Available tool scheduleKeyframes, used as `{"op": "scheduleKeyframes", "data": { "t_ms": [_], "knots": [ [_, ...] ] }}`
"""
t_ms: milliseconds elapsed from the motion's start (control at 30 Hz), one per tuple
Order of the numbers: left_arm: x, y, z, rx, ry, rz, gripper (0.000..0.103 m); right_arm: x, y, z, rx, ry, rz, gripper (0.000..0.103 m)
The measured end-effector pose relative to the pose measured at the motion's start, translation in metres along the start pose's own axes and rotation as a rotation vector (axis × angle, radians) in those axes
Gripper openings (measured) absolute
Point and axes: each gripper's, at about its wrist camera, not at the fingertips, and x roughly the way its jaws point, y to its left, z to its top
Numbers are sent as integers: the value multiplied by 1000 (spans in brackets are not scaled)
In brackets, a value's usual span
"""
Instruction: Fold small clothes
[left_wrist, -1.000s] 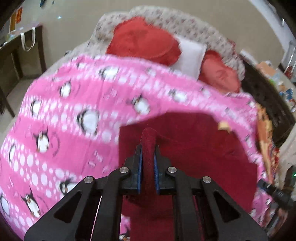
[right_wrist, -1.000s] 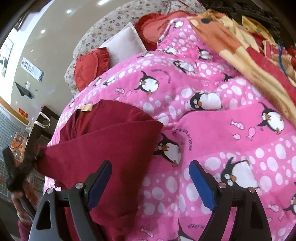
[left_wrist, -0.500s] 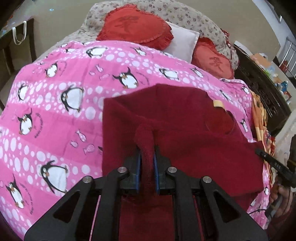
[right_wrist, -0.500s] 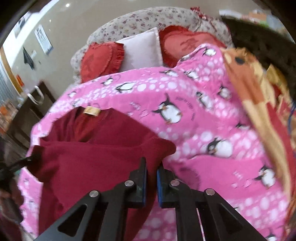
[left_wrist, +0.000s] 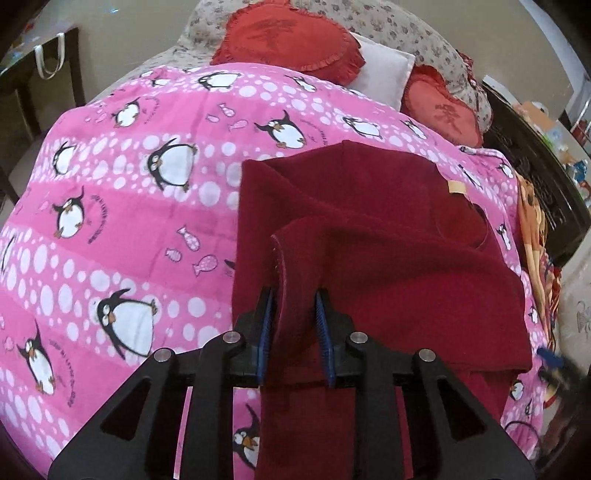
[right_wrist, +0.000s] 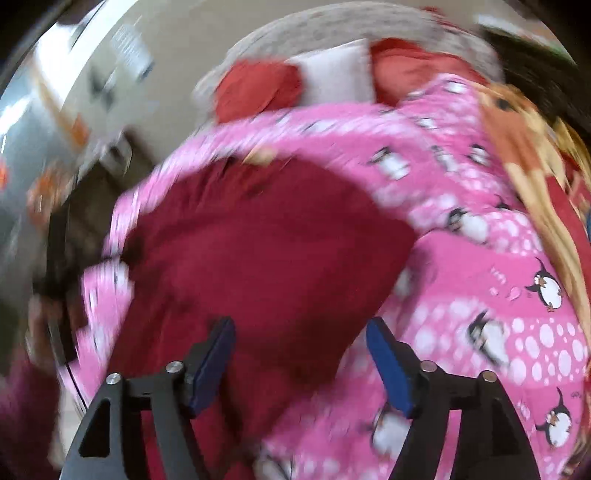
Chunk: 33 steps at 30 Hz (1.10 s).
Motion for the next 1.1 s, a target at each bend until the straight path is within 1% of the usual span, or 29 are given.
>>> {"op": "scheduleKeyframes", "data": {
  "t_ms": [33, 100, 133, 167, 200, 267, 300, 333, 400, 433, 467, 500, 567, 667, 733, 800, 833, 900, 967, 1100],
  "knots": [
    [-2, 2, -2, -16, -2, 0, 22, 4, 7, -6, -36, 18, -26, 71],
    [-6, 5, -6, -28, -2, 4, 22, 18, 10, -11, -65, 43, -117, 71],
    [-8, 5, -9, -30, -2, 9, 22, 25, 6, -14, -59, 58, -164, 56],
    [-11, 4, -13, -28, 0, 15, 22, 32, 1, -13, -39, 60, -195, 16],
    [-14, 3, -17, -23, 2, 21, 22, 34, -7, -11, 3, 35, -198, 12],
    [-22, 1, -29, -8, 6, 40, 22, 27, -32, -9, 152, 4, -158, 12],
    [-25, 0, -36, 3, 8, 54, 22, 25, -40, -11, 202, -1, -143, 12],
    [-28, -1, -44, 16, 9, 71, 22, 25, -42, -12, 213, 2, -152, 12],
    [-31, -3, -57, 35, 13, 108, 22, 35, -40, -17, 187, 44, -198, 12],
    [-32, -4, -63, 40, 16, 122, 22, 39, -38, -20, 180, 65, -207, 12],
    [-33, -4, -66, 41, 19, 129, 22, 37, -33, -22, 179, 70, -206, 13],
    [-34, -3, -71, 39, 21, 135, 22, 29, -31, -23, 188, 54, -202, 15],
    [-40, -3, -81, 30, 20, 145, 22, 12, -29, -24, 206, 26, -197, 33],
    [-50, -3, -92, 33, 2, 170, 22, -21, -26, -28, 212, -24, -190, 47],
    [-59, -6, -100, 39, -13, 192, 22, -38, -19, -32, 216, -50, -186, 47],
    [-66, -7, -106, 36, -29, 196, 22, -59, -14, -40, 228, -75, -174, 49],
    [-70, -9, -109, 36, -37, 196, 22, -62, -11, -42, 232, -81, -165, 51],
    [-78, -12, -114, 40, -53, 200, 22, -73, -2, -47, 236, -83, -143, 55],
    [-84, -16, -119, 46, -63, 201, 22, -82, 7, -53, 226, -76, -122, 61],
    [-98, -24, -131, 75, -90, 210, 22, -97, 21, -62, 200, -74, -94, 63]
  ]
}}
